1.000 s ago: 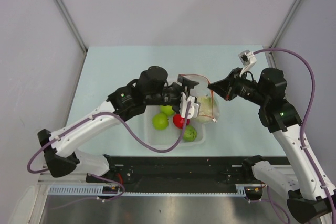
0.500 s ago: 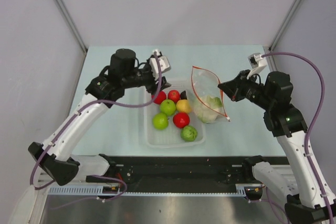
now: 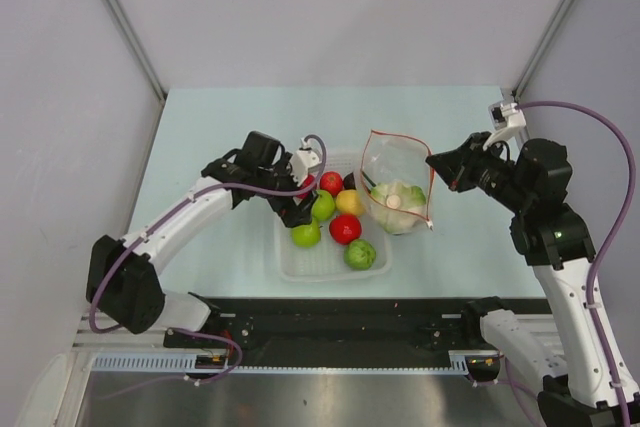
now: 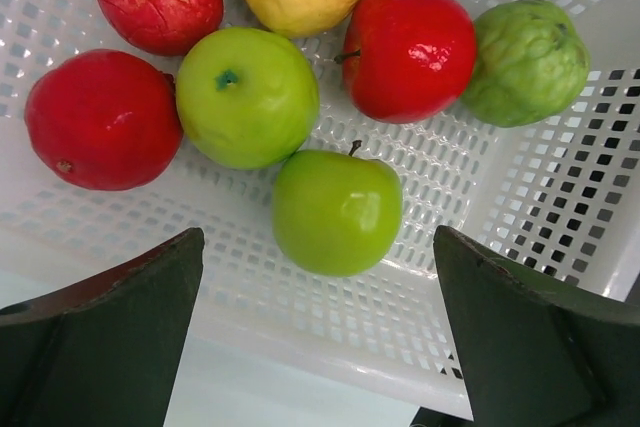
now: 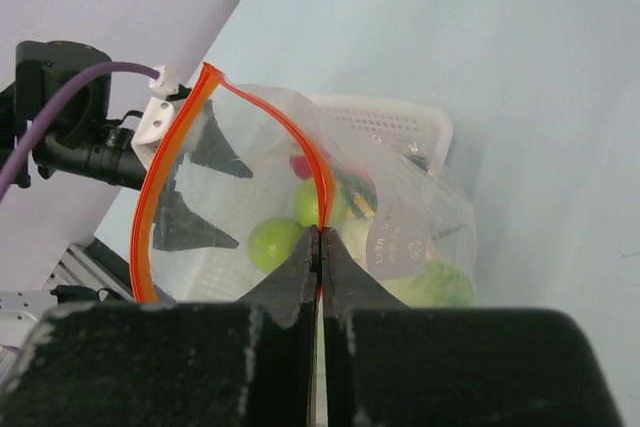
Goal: Place the food in the zip-top bag and seal the zipper
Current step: Pick up the fake fruit from the bin.
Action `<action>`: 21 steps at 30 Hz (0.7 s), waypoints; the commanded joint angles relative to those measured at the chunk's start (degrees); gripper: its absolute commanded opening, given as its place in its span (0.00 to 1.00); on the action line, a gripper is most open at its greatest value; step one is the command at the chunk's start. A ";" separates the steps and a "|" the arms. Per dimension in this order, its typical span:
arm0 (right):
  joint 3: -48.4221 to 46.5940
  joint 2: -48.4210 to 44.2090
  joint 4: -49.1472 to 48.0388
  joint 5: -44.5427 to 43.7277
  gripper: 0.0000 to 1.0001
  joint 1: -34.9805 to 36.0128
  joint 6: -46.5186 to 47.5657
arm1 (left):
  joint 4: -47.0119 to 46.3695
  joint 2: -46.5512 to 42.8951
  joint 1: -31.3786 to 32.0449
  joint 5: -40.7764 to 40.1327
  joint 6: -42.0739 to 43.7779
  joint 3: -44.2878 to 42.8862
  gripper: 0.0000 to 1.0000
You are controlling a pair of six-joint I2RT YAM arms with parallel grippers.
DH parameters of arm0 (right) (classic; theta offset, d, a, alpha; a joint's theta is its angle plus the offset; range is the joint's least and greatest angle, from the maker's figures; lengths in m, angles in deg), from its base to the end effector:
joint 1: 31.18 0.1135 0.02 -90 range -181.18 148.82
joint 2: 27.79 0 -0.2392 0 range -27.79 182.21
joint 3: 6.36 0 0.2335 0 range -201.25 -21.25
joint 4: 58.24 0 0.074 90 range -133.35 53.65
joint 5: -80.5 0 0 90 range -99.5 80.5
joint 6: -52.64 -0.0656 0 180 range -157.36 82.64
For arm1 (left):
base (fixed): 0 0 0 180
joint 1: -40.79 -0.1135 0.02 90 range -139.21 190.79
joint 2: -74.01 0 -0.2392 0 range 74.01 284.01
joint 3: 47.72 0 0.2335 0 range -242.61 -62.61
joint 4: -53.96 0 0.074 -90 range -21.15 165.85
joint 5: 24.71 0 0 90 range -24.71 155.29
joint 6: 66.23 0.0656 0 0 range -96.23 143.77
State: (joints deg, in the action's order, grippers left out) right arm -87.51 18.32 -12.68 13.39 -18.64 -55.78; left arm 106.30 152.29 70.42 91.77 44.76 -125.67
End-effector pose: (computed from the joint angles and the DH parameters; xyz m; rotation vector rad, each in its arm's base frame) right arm 0.1677 0.0635 0.3954 -0.2072 1.7871 0.7398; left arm 0.2336 -0.1665 0.2408 1.2259 2.1359 -0.6385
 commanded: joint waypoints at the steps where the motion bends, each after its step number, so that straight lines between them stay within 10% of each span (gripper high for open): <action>1: -4.14 -0.75 -2.02 -1.01 0.00 -0.58 -1.62 | -0.98 2.40 1.66 -1.43 1.76 0.31 1.00; 21: 1.30 2.84 -2.28 -4.44 0.00 -1.90 -0.04 | 0.16 11.98 7.73 -8.55 8.63 2.07 1.00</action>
State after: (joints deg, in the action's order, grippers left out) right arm -88.87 20.20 -10.86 9.70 -20.50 -56.19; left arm 106.34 164.14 77.26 83.35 51.29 -124.43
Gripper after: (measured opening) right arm 0.008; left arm 0.996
